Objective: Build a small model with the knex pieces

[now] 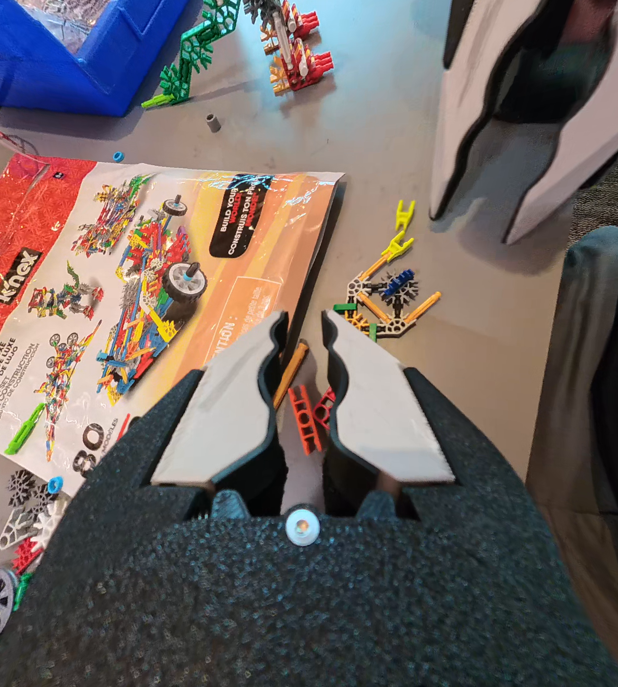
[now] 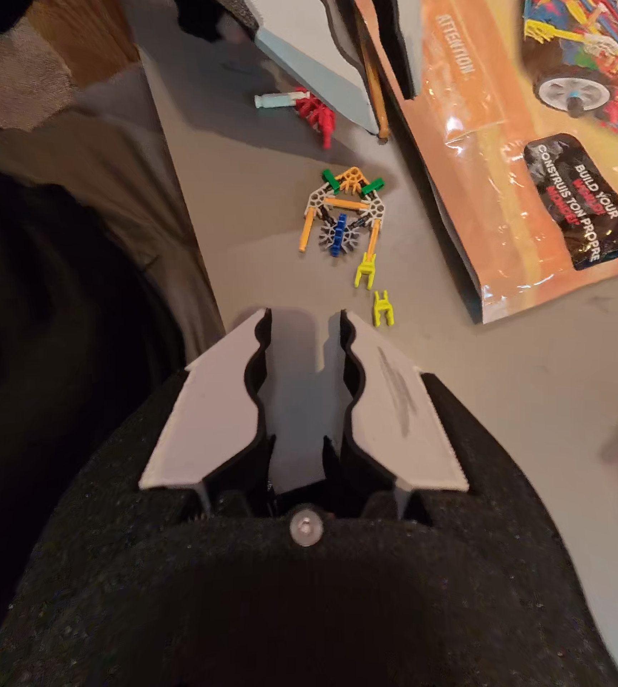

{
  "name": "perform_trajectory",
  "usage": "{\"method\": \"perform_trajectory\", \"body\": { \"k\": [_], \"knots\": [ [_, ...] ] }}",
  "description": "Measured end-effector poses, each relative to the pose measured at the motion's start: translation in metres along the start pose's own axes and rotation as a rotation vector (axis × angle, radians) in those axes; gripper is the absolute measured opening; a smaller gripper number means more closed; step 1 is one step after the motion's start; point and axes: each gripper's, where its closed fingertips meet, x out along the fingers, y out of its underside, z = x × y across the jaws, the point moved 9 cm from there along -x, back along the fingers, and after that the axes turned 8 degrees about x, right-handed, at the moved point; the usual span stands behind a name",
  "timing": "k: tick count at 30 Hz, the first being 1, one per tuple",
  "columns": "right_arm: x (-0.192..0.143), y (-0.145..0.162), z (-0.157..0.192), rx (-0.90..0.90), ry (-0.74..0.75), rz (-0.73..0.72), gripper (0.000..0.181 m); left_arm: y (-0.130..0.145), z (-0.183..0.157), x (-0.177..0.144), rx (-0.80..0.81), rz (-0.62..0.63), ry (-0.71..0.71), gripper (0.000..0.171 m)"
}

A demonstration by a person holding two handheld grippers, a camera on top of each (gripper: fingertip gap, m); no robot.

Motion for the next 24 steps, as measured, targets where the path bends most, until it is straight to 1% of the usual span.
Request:
{"method": "perform_trajectory", "body": {
  "k": [1, 6, 7, 10, 11, 16, 18, 20, 24],
  "knots": [
    [-0.002, 0.000, -0.002, -0.011, 0.011, -0.002, 0.033, 0.001, 0.000, 0.000, 0.002, 0.002, -0.001, 0.015],
    [-0.008, -0.002, -0.025, -0.085, 0.204, -0.007, 0.033, 0.002, 0.000, -0.001, 0.008, 0.002, 0.002, 0.015],
    [-0.006, -0.003, -0.027, -0.106, 0.212, 0.002, 0.032, 0.002, 0.000, -0.001, 0.010, 0.000, 0.003, 0.015],
    [0.002, -0.006, -0.026, -0.159, 0.192, 0.001, 0.019, 0.001, -0.001, -0.002, 0.027, -0.007, 0.013, 0.015],
    [0.004, -0.005, -0.027, -0.165, 0.200, 0.014, 0.007, 0.001, -0.002, -0.003, 0.037, -0.014, 0.021, 0.016],
    [0.002, -0.003, -0.024, -0.142, 0.195, 0.008, 0.005, -0.003, -0.017, -0.005, 0.136, -0.069, 0.117, 0.018],
    [-0.002, -0.003, -0.018, -0.150, 0.192, -0.009, 0.005, -0.003, -0.022, -0.002, 0.187, -0.050, 0.124, 0.018],
    [-0.006, -0.007, -0.008, -0.154, 0.155, -0.039, 0.005, -0.002, -0.025, 0.002, 0.234, -0.034, 0.121, 0.017],
    [-0.002, -0.013, 0.008, -0.163, 0.124, -0.058, 0.005, -0.005, -0.031, 0.006, 0.238, -0.049, 0.147, 0.016]
  ]
}}
